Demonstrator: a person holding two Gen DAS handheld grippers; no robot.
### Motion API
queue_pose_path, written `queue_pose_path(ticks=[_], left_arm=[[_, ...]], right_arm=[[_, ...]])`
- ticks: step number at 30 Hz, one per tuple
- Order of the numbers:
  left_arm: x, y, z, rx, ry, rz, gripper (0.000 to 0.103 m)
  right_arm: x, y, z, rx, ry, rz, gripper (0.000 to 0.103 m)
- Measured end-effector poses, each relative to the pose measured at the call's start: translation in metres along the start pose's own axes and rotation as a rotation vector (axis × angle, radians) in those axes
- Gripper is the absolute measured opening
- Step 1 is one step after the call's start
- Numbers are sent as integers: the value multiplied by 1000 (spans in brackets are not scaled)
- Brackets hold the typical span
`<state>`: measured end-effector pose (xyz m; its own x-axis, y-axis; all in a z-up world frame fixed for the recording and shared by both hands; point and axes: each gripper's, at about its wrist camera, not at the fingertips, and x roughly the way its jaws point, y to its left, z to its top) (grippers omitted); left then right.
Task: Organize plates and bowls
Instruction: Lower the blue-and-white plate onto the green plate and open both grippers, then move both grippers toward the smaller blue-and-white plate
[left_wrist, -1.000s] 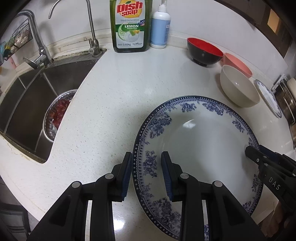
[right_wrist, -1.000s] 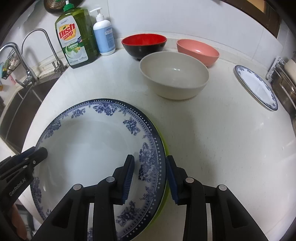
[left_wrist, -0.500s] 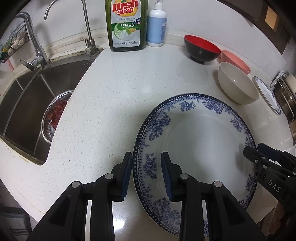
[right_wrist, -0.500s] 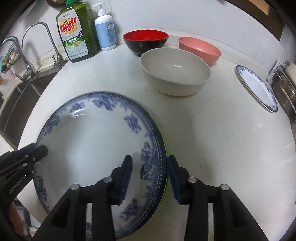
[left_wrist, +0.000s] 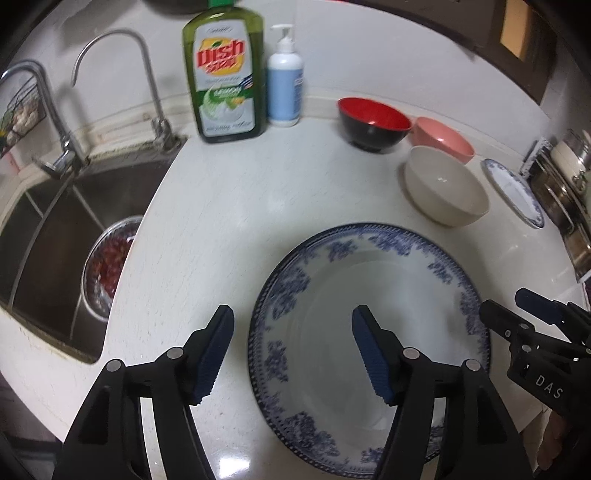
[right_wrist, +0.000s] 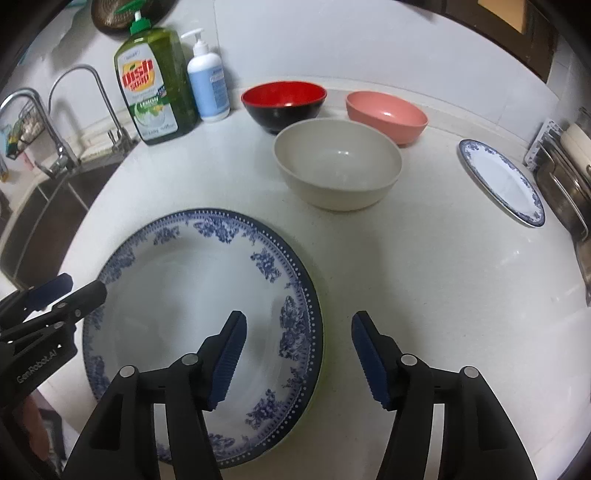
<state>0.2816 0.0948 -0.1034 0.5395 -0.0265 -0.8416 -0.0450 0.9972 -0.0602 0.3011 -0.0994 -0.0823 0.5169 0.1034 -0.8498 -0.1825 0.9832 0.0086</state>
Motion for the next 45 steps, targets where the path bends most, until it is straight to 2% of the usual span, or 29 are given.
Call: queue_pose_path(ticks=[6, 14, 16, 19, 23, 32, 37, 38, 45], left_arm=[[-13, -22, 17, 74, -62, -46, 83], [-31, -76, 38, 184, -135, -102, 91], [-34, -90, 44, 206, -139, -121, 91], [-34, -113, 56, 220, -119, -190, 91], [-35, -147, 73, 264, -128, -212, 91], [-34, -221, 109, 399, -164, -217, 91], [-29, -255, 134, 448, -165, -234, 91], [-28, -262, 139, 458, -167, -235, 91], [-11, -305, 174, 513, -180, -237, 91]], right_arm=[[-17, -14, 0, 71, -38, 16, 70], [-40, -53, -3, 168, -102, -54, 75], [-47, -66, -3, 181, -116, -72, 75], [-56, -85, 0, 197, -137, -91, 76], [-69, -115, 6, 223, -172, -118, 76], [-81, -179, 21, 277, -218, -201, 76], [-76, -212, 30, 315, -220, -238, 76], [-74, -229, 35, 341, -221, -243, 76], [-68, -267, 55, 386, -228, -291, 76]])
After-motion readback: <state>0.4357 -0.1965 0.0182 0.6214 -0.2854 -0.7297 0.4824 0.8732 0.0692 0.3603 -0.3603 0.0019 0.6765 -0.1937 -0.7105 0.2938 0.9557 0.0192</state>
